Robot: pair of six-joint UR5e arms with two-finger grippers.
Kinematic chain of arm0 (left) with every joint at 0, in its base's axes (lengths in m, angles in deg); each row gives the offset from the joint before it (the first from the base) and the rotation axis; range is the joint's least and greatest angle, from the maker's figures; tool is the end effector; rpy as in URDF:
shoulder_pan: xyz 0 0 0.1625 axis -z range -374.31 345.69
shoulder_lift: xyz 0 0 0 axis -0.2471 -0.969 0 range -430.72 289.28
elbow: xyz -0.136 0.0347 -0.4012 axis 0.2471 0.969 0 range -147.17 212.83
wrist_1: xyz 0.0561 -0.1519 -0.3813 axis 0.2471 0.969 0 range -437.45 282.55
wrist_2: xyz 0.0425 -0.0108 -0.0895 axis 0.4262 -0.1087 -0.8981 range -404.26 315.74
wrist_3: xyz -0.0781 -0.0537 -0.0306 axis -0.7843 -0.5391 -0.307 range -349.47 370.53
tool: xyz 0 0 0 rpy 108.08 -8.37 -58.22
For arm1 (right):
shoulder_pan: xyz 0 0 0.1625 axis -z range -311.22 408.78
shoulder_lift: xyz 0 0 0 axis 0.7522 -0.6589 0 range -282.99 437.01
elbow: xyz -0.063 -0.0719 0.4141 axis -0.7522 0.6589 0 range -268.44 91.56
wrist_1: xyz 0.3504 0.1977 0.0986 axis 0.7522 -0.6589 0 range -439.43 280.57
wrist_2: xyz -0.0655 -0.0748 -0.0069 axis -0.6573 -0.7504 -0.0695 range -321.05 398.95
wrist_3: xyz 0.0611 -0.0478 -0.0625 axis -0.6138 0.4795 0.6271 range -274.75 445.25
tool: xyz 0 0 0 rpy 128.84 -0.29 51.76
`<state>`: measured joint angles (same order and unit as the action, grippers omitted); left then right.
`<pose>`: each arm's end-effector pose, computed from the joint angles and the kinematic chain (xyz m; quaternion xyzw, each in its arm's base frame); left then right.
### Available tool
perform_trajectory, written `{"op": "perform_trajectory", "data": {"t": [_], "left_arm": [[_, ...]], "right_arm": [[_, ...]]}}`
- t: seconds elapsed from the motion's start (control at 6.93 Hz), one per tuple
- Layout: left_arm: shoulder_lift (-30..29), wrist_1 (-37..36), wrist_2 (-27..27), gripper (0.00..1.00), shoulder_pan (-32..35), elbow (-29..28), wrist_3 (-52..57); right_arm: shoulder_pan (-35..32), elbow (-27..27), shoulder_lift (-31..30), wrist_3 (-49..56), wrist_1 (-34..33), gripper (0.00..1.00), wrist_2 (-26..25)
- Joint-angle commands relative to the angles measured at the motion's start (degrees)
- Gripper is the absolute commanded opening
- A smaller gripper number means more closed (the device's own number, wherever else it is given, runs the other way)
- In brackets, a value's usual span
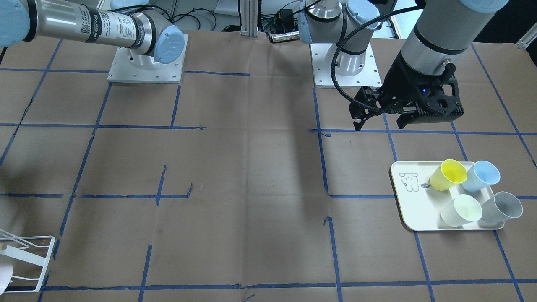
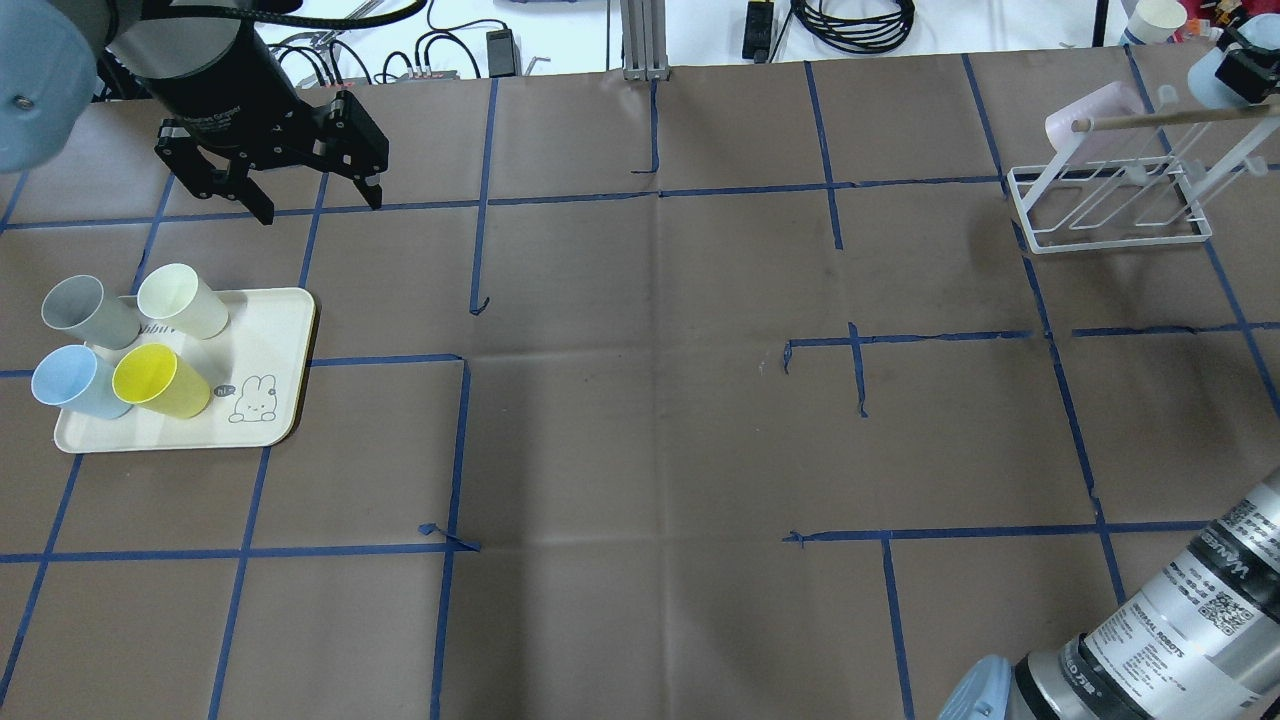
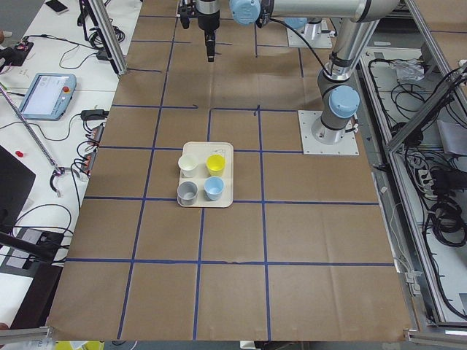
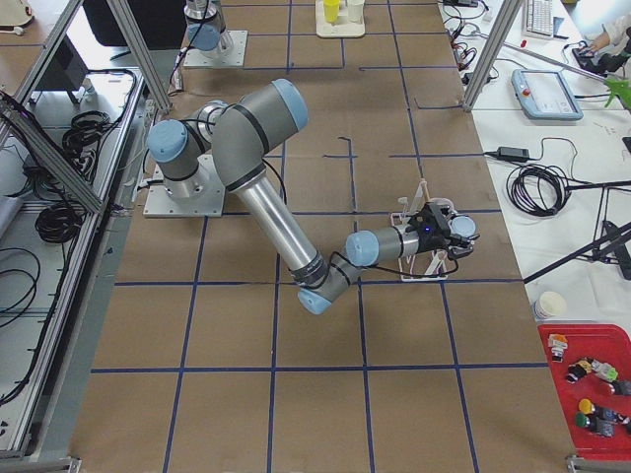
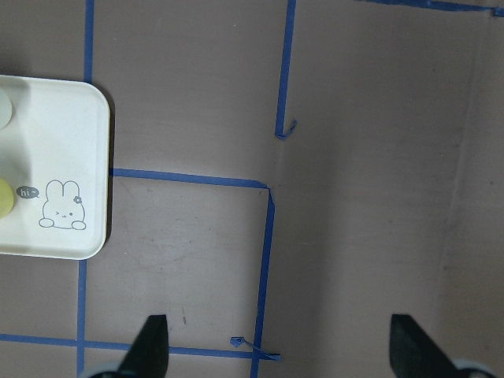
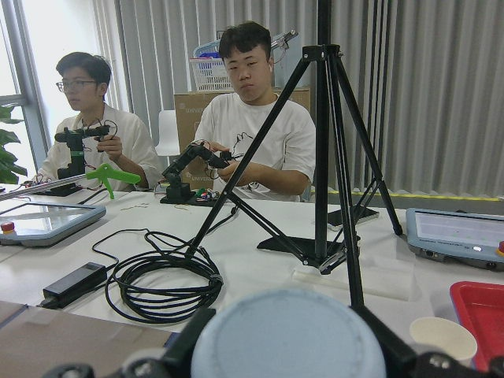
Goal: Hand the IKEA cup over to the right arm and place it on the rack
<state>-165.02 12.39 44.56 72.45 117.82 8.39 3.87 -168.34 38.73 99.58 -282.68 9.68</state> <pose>-0.1054 -0.5321 0.4932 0.0469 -0.9988 0.0077 0.0102 -0.3434 -0.6533 0.2445 -0.0996 0.7531 -0.6416 0.1059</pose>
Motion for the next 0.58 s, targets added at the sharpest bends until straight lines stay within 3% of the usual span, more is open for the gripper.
{"op": "perform_trajectory", "data": {"t": [0.0, 0.14, 0.29, 0.43], "left_arm": [[-0.36, -0.72, 2.48, 0.99, 0.07, 0.00, -0.06], [-0.45, -0.90, 2.24, 0.99, 0.07, 0.00, -0.58], [-0.53, -0.90, 2.15, 0.99, 0.07, -0.09, -0.93], [-0.36, -1.60, 1.97, 0.99, 0.07, 0.00, -0.94]], "right_arm": [[0.00, -0.08, 0.14, 0.00, -0.04, 0.37, -0.17], [0.00, 0.01, 0.05, -0.17, -0.04, 0.74, -0.09], [-0.09, 0.01, 0.05, -1.05, 0.22, 0.99, 0.00], [-0.09, 0.01, 0.05, -1.05, 0.31, 1.00, -0.17]]}}
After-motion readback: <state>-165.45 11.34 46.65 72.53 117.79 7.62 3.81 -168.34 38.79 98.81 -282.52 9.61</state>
